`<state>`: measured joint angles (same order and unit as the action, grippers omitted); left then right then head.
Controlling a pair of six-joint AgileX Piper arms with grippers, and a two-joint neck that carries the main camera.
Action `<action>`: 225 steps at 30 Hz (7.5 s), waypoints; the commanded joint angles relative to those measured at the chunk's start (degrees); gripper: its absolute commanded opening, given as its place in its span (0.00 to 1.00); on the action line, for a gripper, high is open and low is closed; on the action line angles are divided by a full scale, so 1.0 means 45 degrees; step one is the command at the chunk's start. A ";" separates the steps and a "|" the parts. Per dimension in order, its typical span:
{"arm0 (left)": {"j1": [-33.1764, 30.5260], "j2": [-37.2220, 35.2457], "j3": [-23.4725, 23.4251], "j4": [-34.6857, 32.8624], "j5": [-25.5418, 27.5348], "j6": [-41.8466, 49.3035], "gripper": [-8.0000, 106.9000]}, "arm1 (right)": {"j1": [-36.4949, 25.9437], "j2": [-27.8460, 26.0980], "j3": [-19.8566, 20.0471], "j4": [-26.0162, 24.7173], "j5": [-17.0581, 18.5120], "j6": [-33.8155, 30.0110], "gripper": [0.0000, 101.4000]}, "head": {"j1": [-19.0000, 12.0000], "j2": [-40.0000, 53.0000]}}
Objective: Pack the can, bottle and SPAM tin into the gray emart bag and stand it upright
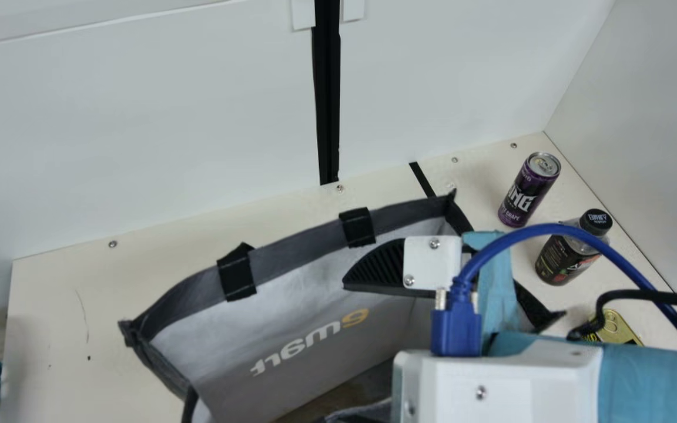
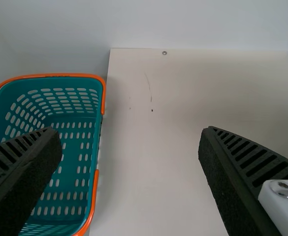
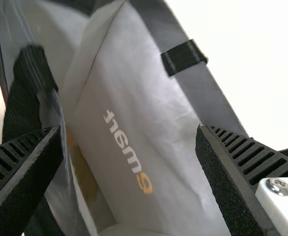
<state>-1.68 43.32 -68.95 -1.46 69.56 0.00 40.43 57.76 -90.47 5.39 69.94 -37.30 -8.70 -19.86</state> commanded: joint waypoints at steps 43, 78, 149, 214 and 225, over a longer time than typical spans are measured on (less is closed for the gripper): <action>0.0000 0.0000 0.0000 0.0000 0.0000 0.0000 0.85 | -0.6670 0.1369 -0.3789 0.1548 -0.0009 -0.0452 0.94 | -0.0289 -0.0030; 0.0000 0.0000 0.0000 0.0000 0.0000 0.0000 0.85 | -1.4174 0.3189 -0.3305 0.3178 -0.0009 -0.1974 0.94 | -0.0289 -0.0030; 0.0000 0.0000 0.0000 0.0000 0.0000 0.0000 0.85 | -1.6245 0.2896 -0.0577 0.2343 -0.0013 -0.2273 0.94 | -0.0289 -0.0030; -0.3046 0.5006 -0.5617 -0.1689 -0.1406 0.1573 0.85 | -1.6245 0.2896 -0.0577 0.2359 -0.0013 -0.2273 0.94 | -0.0289 -0.0030; -0.3665 0.5867 -0.6920 -0.2477 -0.1255 0.2138 0.85 | -1.6245 0.2896 -0.0577 0.2359 -0.0013 -0.2273 0.94 | -0.0289 -0.0030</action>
<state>-17.97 69.40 -99.51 -12.23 63.67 9.38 -32.67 70.79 -93.06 16.01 69.89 -47.53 -8.70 -19.95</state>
